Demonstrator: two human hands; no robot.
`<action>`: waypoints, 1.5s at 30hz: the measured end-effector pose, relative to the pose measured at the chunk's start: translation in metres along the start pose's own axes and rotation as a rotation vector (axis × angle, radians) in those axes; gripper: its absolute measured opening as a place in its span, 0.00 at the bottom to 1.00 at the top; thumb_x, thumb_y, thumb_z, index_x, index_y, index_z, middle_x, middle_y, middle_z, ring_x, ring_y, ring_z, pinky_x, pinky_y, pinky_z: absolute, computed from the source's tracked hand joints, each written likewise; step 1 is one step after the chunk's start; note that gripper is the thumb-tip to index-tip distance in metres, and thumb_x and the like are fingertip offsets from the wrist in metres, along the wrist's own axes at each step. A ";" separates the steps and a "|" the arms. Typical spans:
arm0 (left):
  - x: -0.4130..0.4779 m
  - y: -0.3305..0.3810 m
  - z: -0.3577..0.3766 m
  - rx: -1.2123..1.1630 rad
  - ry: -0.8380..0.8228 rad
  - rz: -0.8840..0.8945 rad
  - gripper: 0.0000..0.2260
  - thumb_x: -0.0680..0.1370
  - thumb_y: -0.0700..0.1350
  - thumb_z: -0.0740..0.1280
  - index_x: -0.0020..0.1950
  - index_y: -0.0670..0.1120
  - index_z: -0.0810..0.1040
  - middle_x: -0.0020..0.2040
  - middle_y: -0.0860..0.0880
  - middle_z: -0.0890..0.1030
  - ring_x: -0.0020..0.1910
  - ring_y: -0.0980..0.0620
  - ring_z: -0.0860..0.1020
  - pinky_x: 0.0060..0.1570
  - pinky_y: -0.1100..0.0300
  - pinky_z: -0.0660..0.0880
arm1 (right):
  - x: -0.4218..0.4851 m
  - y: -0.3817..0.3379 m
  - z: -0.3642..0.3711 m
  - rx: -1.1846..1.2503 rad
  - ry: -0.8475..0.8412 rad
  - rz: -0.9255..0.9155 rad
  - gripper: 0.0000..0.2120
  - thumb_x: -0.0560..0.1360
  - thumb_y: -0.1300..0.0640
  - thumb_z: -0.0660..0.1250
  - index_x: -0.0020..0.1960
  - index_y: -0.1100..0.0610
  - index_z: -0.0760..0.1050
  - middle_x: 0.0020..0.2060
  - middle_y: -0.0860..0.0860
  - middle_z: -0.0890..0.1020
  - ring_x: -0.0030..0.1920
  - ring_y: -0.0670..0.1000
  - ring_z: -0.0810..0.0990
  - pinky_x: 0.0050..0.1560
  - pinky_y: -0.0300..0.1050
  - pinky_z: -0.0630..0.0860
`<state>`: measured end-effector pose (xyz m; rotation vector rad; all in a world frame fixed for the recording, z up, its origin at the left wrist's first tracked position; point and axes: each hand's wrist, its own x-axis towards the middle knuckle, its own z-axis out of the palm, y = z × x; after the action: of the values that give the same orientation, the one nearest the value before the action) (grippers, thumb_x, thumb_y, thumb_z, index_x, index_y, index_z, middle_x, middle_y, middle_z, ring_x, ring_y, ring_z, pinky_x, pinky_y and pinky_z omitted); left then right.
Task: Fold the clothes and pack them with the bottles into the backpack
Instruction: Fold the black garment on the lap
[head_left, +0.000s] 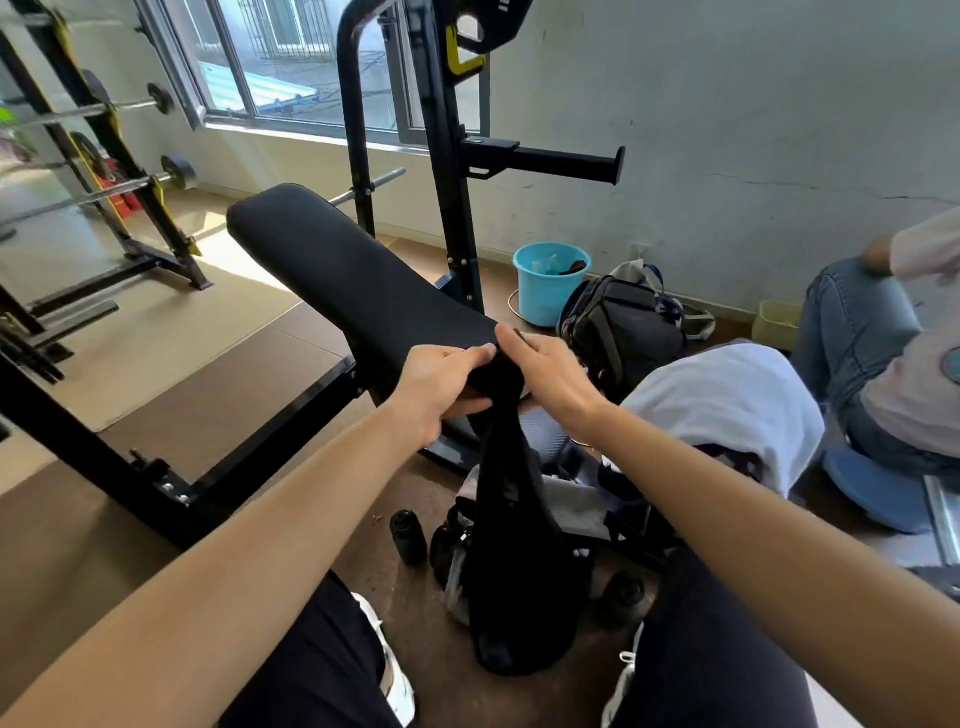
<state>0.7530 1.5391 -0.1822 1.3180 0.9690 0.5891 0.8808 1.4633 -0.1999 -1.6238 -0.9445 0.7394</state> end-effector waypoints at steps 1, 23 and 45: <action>-0.001 0.000 0.000 -0.005 -0.015 -0.006 0.06 0.80 0.43 0.71 0.48 0.42 0.86 0.49 0.44 0.87 0.51 0.47 0.85 0.39 0.57 0.83 | -0.003 0.004 -0.001 -0.020 -0.063 -0.053 0.22 0.78 0.39 0.68 0.54 0.59 0.79 0.47 0.56 0.85 0.48 0.51 0.85 0.48 0.53 0.82; 0.013 -0.090 -0.009 0.579 -0.200 0.057 0.04 0.72 0.45 0.77 0.40 0.51 0.83 0.34 0.50 0.84 0.35 0.50 0.81 0.45 0.53 0.83 | -0.027 0.050 -0.041 -0.090 -0.313 -0.200 0.09 0.76 0.73 0.65 0.50 0.64 0.81 0.41 0.53 0.81 0.45 0.48 0.78 0.50 0.45 0.74; 0.051 -0.018 -0.082 0.600 -0.448 -0.155 0.13 0.80 0.30 0.65 0.56 0.43 0.85 0.51 0.42 0.87 0.49 0.49 0.87 0.44 0.62 0.83 | -0.023 0.048 -0.068 -0.302 -0.226 -0.219 0.09 0.75 0.59 0.76 0.48 0.63 0.79 0.38 0.56 0.81 0.41 0.47 0.79 0.46 0.45 0.76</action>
<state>0.7065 1.6212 -0.2100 1.7830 0.8874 -0.1423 0.9368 1.4053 -0.2304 -1.6816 -1.4287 0.6600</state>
